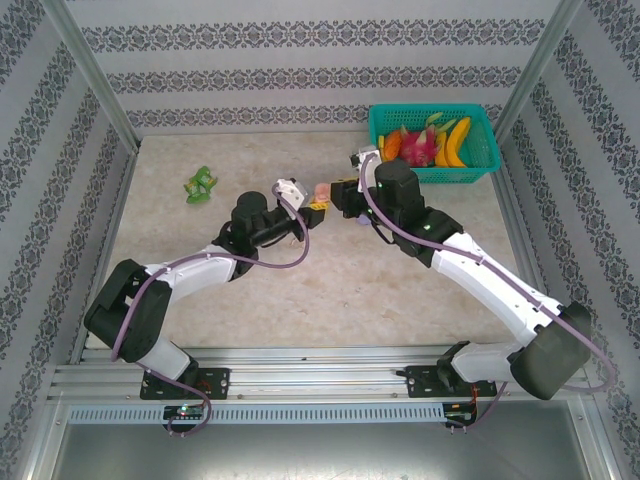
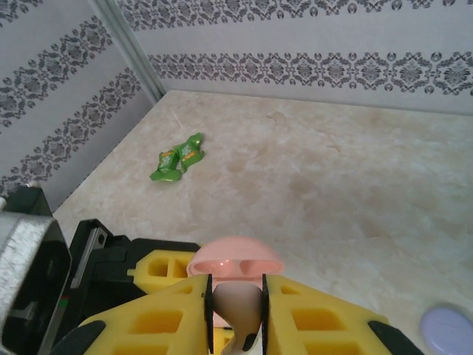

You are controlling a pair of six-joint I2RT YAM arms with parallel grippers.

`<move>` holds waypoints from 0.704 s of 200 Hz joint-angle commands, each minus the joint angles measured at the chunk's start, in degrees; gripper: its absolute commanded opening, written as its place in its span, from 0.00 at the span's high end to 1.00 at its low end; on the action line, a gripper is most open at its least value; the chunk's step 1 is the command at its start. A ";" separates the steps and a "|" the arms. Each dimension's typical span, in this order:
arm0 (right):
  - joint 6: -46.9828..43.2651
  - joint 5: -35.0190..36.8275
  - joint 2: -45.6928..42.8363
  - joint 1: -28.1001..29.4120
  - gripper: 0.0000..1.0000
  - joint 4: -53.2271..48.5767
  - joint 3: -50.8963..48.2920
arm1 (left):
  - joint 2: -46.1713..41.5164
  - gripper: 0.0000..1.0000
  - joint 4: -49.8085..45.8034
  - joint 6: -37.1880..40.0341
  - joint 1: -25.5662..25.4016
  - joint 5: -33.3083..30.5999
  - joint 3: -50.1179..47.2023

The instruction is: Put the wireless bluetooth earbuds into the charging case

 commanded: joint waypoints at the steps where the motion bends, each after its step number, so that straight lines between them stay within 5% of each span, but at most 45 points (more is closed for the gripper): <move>1: -1.82 -2.29 -2.02 -0.42 0.77 5.14 -1.46 | 0.12 1.00 4.33 2.11 -1.51 0.40 2.59; 141: -0.69 -2.11 -2.26 -0.40 0.77 5.89 -2.00 | -1.94 1.00 2.69 3.63 -2.18 0.96 3.76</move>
